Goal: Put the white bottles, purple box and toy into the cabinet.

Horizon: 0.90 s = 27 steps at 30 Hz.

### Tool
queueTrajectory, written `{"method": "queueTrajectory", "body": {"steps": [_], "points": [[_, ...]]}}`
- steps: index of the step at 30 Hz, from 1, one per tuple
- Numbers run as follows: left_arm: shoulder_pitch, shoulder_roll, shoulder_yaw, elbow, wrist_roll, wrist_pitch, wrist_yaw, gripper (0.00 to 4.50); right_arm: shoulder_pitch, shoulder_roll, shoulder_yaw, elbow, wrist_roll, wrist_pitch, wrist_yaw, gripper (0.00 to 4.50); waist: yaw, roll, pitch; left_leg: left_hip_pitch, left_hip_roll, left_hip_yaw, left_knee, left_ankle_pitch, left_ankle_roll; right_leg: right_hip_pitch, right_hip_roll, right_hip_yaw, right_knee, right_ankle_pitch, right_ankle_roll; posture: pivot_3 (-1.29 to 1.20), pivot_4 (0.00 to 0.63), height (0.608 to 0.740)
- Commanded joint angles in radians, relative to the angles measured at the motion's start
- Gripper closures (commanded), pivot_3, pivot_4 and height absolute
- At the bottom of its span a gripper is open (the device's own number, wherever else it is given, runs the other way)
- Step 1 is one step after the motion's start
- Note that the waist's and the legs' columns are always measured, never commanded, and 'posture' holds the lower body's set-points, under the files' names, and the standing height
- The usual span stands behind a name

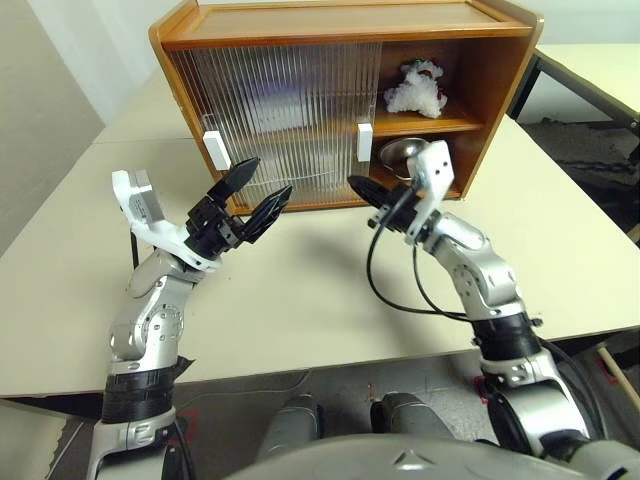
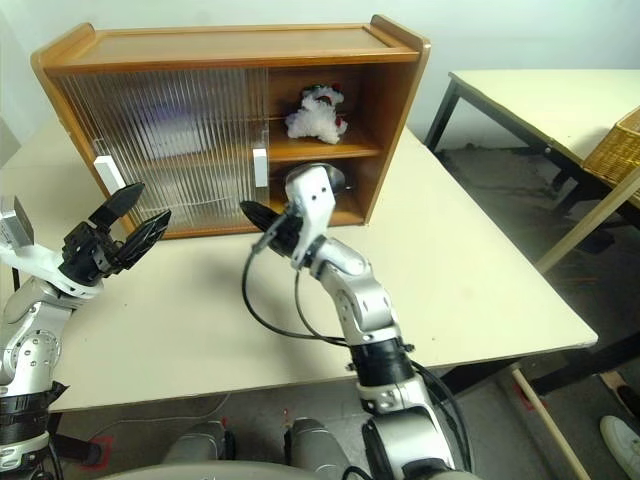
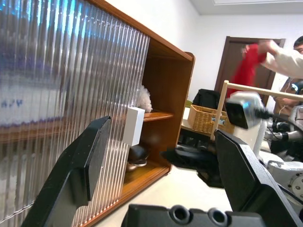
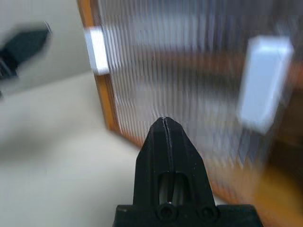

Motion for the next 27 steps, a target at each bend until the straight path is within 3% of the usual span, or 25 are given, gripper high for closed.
{"method": "queueTrajectory", "body": {"steps": [1,6,11,27], "points": [[-0.003,0.004,0.0,0.005,0.015,-0.005,-0.002,0.0,-0.058,0.04,0.009,0.086,-0.049,-0.033,-0.063,4.49,0.001,0.0,0.0,0.0,0.0,0.0,0.0,0.0,0.0,0.0,0.0,0.0,0.0,0.002,-0.004,0.0,0.025,0.74],[0.001,0.002,0.002,0.0,0.016,-0.008,0.002,0.0,-0.146,0.084,0.009,0.226,-0.119,-0.131,-0.133,4.49,0.005,0.0,0.0,-0.002,0.0,0.0,0.0,-0.001,-0.001,-0.002,0.0,0.0,-0.001,0.003,-0.011,0.01,0.022,0.74],[0.015,-0.004,0.004,-0.011,0.017,-0.016,0.008,0.0,-0.194,0.11,-0.015,0.312,-0.203,-0.182,-0.297,4.49,0.007,0.0,0.0,-0.007,0.001,0.0,0.0,-0.001,-0.002,-0.004,0.0,0.0,0.0,0.003,-0.012,0.03,0.024,0.74],[0.01,-0.015,-0.009,0.002,0.018,-0.021,0.005,0.0,-0.091,0.089,-0.094,0.116,-0.246,-0.068,-0.524,4.49,0.014,0.0,0.0,-0.012,0.003,0.0,0.003,-0.001,-0.001,-0.007,0.0,-0.002,0.0,0.005,-0.01,0.0,0.035,0.74]]}}
